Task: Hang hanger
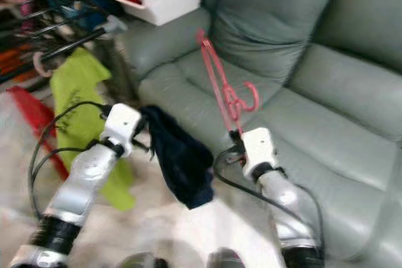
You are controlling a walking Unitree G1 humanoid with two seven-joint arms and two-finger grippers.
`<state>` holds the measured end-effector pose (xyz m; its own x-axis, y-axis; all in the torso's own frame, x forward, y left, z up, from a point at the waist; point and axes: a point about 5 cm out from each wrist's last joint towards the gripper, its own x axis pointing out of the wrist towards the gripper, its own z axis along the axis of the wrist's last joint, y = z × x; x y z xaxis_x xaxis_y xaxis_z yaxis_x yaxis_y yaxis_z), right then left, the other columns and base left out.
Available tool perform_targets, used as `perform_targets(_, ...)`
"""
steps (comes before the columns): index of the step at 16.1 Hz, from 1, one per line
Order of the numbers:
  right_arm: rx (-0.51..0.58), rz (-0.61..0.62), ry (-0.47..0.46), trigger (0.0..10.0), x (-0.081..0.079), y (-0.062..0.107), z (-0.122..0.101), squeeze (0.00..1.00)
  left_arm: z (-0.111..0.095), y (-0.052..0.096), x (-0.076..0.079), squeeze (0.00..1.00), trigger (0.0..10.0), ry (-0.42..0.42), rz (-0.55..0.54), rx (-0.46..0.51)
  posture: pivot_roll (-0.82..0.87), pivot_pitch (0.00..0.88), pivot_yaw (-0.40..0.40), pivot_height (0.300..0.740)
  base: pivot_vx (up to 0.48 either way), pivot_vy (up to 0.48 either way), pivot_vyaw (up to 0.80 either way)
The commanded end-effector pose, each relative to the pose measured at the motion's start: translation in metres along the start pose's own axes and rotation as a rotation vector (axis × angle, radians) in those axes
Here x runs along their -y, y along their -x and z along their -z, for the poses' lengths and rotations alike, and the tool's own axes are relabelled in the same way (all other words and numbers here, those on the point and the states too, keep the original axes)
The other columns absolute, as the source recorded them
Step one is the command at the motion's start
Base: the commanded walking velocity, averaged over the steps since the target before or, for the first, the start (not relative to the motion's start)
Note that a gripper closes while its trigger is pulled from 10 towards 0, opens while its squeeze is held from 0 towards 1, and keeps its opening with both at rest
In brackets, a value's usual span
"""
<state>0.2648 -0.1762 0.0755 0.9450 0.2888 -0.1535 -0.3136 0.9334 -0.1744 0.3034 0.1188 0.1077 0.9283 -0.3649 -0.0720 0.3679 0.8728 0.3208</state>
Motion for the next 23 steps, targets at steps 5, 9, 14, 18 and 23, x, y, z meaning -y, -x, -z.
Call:
perform_targets(5,-0.021,-0.094,0.099,10.0,0.008,0.032,0.003,0.0,0.017,-0.007,-0.035,0.0,10.0,-0.087,-0.248,-0.12,-0.1,0.042,0.022,0.74,0.0,0.0,0.0)
perform_targets(9,-0.134,-0.351,0.135,10.0,0.005,0.043,0.008,0.0,0.012,-0.014,-0.038,0.0,10.0,-0.161,-0.246,-0.082,-0.1,0.034,0.035,0.74,0.0,0.0,0.0)
perform_targets(14,-0.376,-0.552,0.116,10.0,0.004,0.066,0.035,0.0,-0.003,-0.021,-0.045,0.0,10.0,-0.211,-0.244,0.004,-0.1,0.031,0.035,0.74,0.0,0.0,0.0)
perform_targets(18,-0.42,-0.541,0.107,10.0,0.006,0.066,0.039,0.0,-0.003,-0.021,-0.045,0.0,10.0,-0.223,-0.22,0.031,-0.09,0.03,0.039,0.74,0.0,0.0,0.0)
perform_targets(23,-0.424,-0.509,0.104,10.0,0.009,0.064,0.04,0.0,-0.005,-0.02,-0.044,0.0,10.0,-0.208,-0.2,0.056,-0.09,0.03,0.039,0.74,0.0,0.0,0.0)
